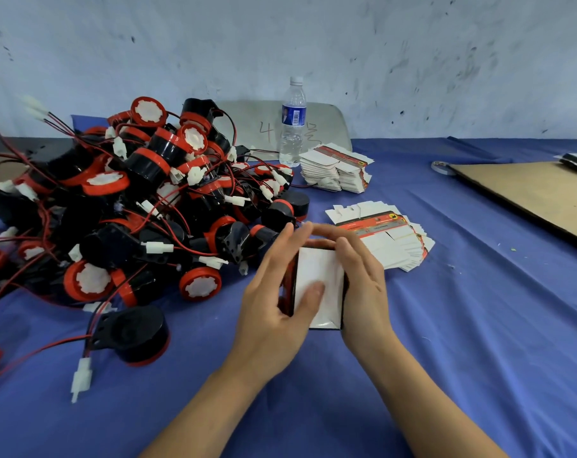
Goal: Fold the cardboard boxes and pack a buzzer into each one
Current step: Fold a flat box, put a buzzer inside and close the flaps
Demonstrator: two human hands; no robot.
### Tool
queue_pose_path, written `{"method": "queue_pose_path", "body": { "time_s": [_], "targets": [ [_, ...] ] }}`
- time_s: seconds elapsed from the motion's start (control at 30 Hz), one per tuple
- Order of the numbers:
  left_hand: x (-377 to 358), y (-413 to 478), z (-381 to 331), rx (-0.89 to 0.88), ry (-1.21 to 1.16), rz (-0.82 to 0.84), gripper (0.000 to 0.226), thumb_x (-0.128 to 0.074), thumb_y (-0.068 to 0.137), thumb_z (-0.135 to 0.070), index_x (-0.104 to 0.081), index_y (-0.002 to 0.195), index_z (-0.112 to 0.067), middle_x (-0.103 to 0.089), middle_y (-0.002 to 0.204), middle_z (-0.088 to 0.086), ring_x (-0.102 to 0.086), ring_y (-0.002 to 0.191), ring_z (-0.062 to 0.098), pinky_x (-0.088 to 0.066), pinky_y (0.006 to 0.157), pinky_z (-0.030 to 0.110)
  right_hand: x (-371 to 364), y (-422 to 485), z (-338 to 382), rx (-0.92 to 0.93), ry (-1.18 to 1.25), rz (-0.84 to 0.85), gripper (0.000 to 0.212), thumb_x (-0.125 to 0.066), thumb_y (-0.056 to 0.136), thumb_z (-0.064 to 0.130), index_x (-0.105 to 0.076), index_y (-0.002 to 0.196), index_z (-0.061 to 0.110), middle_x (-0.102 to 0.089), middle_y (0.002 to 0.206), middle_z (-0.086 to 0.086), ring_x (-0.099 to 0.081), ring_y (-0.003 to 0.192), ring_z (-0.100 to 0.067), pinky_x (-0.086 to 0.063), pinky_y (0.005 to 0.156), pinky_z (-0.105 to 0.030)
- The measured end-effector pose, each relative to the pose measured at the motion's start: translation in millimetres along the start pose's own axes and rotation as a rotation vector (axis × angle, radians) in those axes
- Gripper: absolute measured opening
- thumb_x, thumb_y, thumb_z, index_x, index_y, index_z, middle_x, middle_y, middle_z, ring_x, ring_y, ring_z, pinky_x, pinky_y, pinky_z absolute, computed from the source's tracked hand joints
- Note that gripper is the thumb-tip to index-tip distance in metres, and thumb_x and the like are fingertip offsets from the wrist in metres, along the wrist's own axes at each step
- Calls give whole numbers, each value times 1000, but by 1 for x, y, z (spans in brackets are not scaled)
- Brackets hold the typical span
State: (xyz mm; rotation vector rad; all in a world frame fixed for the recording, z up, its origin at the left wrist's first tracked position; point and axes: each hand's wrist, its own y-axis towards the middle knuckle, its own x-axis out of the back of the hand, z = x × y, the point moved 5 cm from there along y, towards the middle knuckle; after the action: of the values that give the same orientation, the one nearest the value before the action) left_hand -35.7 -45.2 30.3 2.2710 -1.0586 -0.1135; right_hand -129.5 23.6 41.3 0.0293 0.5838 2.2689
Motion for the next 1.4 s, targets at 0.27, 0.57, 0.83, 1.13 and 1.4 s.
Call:
{"method": "queue_pose_path", "body": {
  "time_s": [0.27,0.57,0.83,1.13,1.4],
  "targets": [
    [12,3,-1,-41,-78,-164,61,-51,90,-35,-25,140,-59,-41,145,-23,-45,132,7,-42,98,18,-11,0,-30,-437,166,172,54,-50,84,60,-53,132,36,-59,135,-5,-49,128,-40,-36,108,-60],
    [9,2,0,9,15,-98,59,-41,97,-16,-28,139,-55,-36,151,-13,-35,141,17,-35,112,45,-10,0,-14,-152,-38,164,39,-57,78,50,-62,116,42,-66,110,6,-62,100,-12,-49,84,-30],
    [5,3,-1,165,-403,-124,62,-59,87,-24,-32,139,-45,-49,143,-8,-54,124,7,-49,92,25,-3,7,-13,-152,45,83,47,-58,76,55,-64,118,36,-64,124,-1,-60,117,-23,-48,97,-45],
    [12,10,21,457,-636,-203,71,-69,66,-29,-46,133,-32,-74,98,-9,-70,89,7,-56,75,28,-2,3,-20,-126,-101,55,54,-61,72,54,-58,121,32,-68,109,11,-64,101,-5,-52,80,-27],
    [12,7,28,423,-379,-88,60,-78,75,-40,-51,128,-31,-60,126,-2,-63,110,9,-54,85,26,-9,-4,11,684,-903,93,60,-68,79,32,-46,135,25,-34,148,-5,-31,140,-25,-29,107,-57]
  ]
}}
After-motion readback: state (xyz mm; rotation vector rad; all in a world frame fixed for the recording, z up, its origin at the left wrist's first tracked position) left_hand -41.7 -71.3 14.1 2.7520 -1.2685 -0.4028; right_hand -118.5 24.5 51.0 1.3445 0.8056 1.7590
